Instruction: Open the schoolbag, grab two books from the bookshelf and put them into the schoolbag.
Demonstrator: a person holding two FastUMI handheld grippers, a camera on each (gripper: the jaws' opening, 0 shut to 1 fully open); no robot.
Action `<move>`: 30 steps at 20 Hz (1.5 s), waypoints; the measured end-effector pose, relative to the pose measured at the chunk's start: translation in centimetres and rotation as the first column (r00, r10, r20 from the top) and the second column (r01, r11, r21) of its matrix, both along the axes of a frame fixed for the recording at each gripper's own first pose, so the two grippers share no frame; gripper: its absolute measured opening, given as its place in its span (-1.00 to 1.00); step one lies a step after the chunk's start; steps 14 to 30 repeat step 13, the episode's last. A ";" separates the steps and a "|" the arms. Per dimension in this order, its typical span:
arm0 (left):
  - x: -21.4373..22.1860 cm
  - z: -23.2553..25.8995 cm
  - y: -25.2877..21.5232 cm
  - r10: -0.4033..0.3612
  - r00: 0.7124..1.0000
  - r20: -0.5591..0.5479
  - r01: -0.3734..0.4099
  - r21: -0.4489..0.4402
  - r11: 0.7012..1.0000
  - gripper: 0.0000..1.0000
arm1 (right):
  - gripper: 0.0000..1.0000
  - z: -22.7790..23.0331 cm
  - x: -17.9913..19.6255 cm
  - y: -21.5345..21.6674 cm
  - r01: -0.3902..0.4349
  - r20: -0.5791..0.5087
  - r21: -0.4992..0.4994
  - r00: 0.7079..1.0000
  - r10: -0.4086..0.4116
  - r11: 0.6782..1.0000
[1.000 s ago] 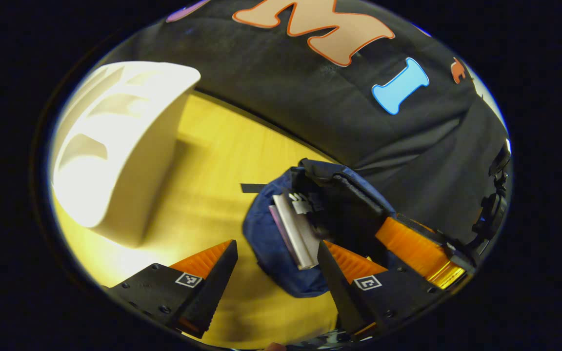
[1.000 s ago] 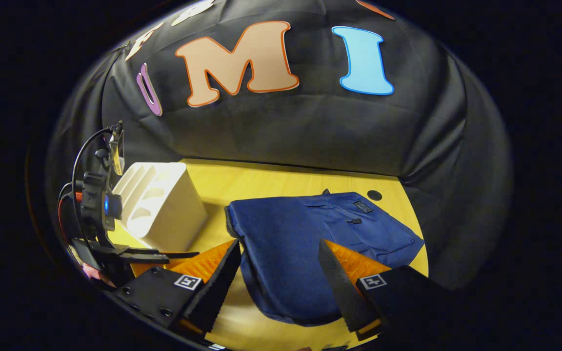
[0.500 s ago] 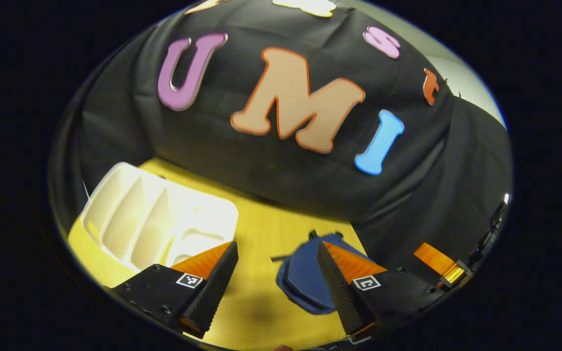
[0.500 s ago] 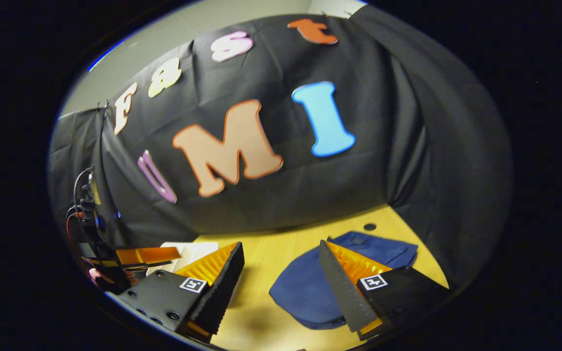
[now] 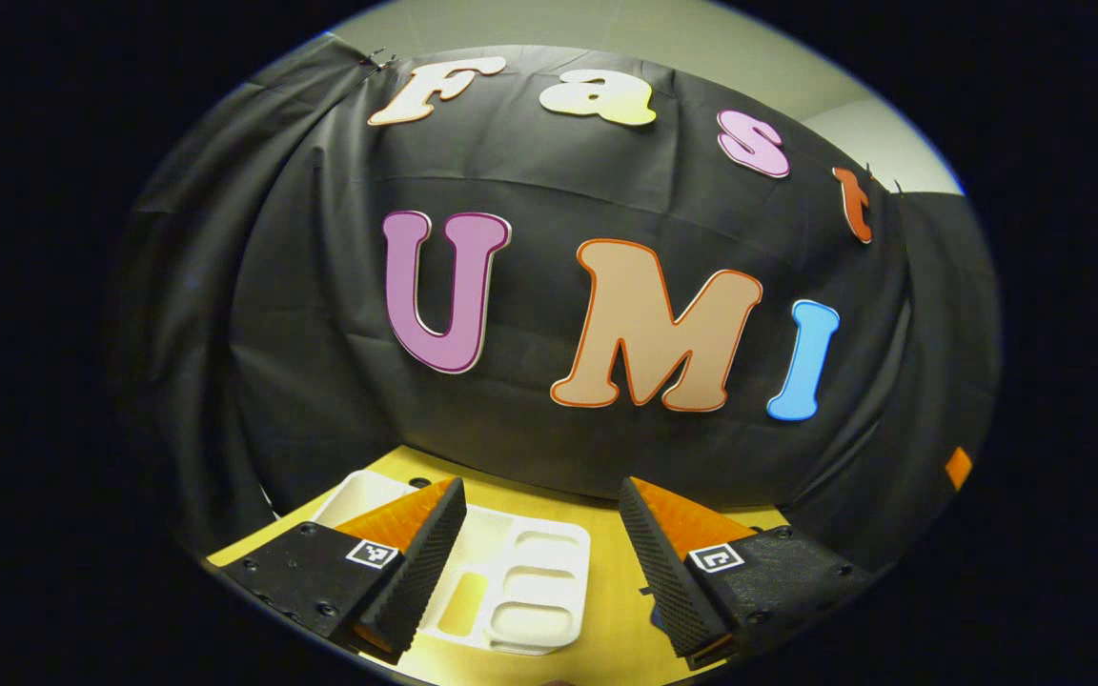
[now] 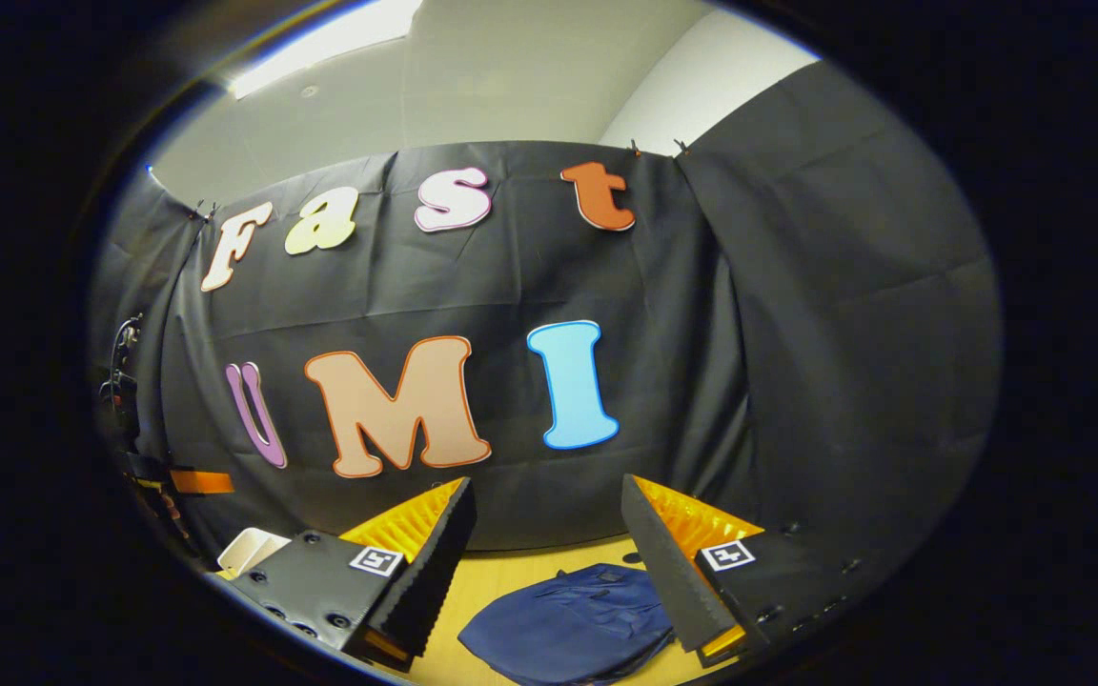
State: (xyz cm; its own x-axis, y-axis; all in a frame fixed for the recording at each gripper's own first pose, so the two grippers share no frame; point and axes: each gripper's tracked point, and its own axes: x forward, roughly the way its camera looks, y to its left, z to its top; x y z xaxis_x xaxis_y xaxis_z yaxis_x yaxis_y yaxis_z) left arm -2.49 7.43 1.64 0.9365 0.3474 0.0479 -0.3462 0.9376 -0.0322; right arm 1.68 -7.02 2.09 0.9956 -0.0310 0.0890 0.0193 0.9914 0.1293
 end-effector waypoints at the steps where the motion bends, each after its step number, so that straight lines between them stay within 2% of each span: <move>1: 0.0 -0.1 0.4 0.003 1.000 -0.006 -0.002 0.027 1.000 0.89 | 0.95 -0.3 -0.7 0.1 0.012 -0.006 -0.013 1.000 -0.012 1.000; 2: 0.3 -0.3 0.4 -0.008 1.000 -0.021 0.009 0.054 0.998 0.88 | 0.90 -0.6 -1.8 0.0 0.025 -0.009 -0.027 1.000 -0.025 0.999; 3: 0.7 -0.4 0.2 -0.022 0.999 -0.034 0.025 0.078 0.997 0.82 | 0.94 -0.8 -2.3 0.1 0.036 -0.010 -0.041 0.999 -0.037 0.998; 5: 0.9 -0.6 -0.1 -0.055 0.997 -0.059 0.061 0.105 0.993 0.89 | 0.99 -0.9 -2.6 0.4 0.053 -0.019 -0.052 0.998 -0.054 0.997; 8: 2.3 -0.5 -1.3 -0.106 0.993 -0.060 0.112 0.119 0.987 0.83 | 0.92 -1.1 -3.3 1.1 0.069 -0.029 -0.049 0.997 -0.070 0.996; 9: 2.6 -0.6 -1.7 -0.125 0.990 -0.063 0.131 0.118 0.984 0.89 | 0.95 -1.1 -3.5 1.2 0.081 -0.027 -0.053 0.996 -0.083 0.995; 11: 2.6 -0.5 -2.0 -0.151 0.986 -0.067 0.158 0.128 0.979 0.82 | 0.92 -1.3 -4.0 1.2 0.106 -0.040 -0.055 0.993 -0.108 0.993; 12: 2.7 -0.4 -2.1 -0.160 0.985 -0.066 0.168 0.136 0.976 0.89 | 0.93 -1.4 -4.3 1.4 0.115 -0.043 -0.053 0.992 -0.117 0.992; 13: 2.7 -0.1 -2.1 -0.170 0.983 -0.063 0.178 0.144 0.973 0.83 | 0.95 -1.3 -4.6 1.6 0.122 -0.042 -0.048 0.991 -0.124 0.991; 30: 2.7 -0.1 -2.1 -0.170 0.983 -0.063 0.178 0.144 0.973 0.83 | 0.95 -1.3 -4.6 1.6 0.122 -0.042 -0.048 0.991 -0.124 0.991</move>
